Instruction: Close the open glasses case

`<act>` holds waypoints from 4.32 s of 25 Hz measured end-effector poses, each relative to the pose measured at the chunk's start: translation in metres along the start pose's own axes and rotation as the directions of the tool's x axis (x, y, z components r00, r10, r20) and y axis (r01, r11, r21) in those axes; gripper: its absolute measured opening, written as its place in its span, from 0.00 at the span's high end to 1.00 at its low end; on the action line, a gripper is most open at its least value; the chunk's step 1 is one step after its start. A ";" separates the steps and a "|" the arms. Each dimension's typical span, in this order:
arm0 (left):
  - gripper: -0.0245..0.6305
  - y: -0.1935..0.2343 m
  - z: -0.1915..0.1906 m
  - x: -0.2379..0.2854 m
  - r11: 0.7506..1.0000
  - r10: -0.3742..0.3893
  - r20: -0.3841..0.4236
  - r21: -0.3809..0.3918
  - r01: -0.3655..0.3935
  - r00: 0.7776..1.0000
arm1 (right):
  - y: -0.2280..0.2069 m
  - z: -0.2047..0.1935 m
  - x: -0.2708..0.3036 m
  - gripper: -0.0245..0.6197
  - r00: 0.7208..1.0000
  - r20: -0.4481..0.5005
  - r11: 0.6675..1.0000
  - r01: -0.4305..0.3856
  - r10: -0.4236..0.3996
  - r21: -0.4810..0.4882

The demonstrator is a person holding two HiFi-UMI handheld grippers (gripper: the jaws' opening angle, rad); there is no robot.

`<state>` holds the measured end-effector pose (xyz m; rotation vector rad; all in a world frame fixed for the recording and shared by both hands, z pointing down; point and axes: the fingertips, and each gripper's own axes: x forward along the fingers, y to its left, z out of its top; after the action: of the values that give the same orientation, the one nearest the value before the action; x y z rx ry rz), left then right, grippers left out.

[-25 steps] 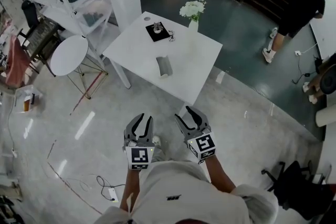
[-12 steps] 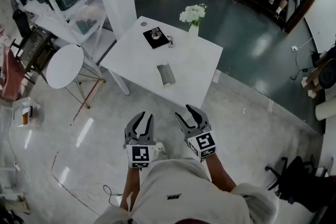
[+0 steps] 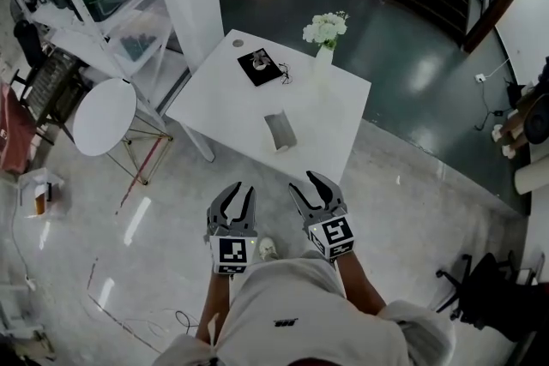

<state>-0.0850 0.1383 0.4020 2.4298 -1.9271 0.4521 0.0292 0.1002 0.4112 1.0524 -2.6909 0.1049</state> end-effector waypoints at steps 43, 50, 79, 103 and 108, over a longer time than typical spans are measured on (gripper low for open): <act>0.79 0.058 -0.014 0.173 0.998 -0.055 -0.051 -0.024 0.054 0.997 | -0.105 -0.015 0.142 0.66 0.996 -0.085 0.999 0.006 -0.001 0.054; 0.79 0.065 -0.023 0.210 0.998 -0.059 -0.099 -0.028 0.057 0.993 | -0.133 -0.023 0.172 0.67 0.992 -0.119 0.997 -0.022 0.030 0.072; 0.82 0.044 -0.045 0.320 0.987 -0.163 -0.213 -0.024 0.162 0.963 | -0.217 -0.061 0.222 0.72 0.982 -0.186 0.986 -0.013 0.044 0.165; 0.84 0.023 -0.126 0.373 0.899 -0.435 -0.293 -0.087 0.430 0.851 | -0.237 -0.137 0.239 0.78 0.929 -0.344 0.948 0.220 -0.133 0.228; 0.85 0.014 -0.143 0.378 0.881 -0.469 -0.322 -0.109 0.460 0.822 | -0.235 -0.150 0.242 0.79 0.921 -0.368 0.947 0.226 -0.132 0.227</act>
<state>-0.0535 -0.1990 0.6232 2.4783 -1.1446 0.7507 0.0472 -0.2091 0.6129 1.2214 -2.2895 0.5775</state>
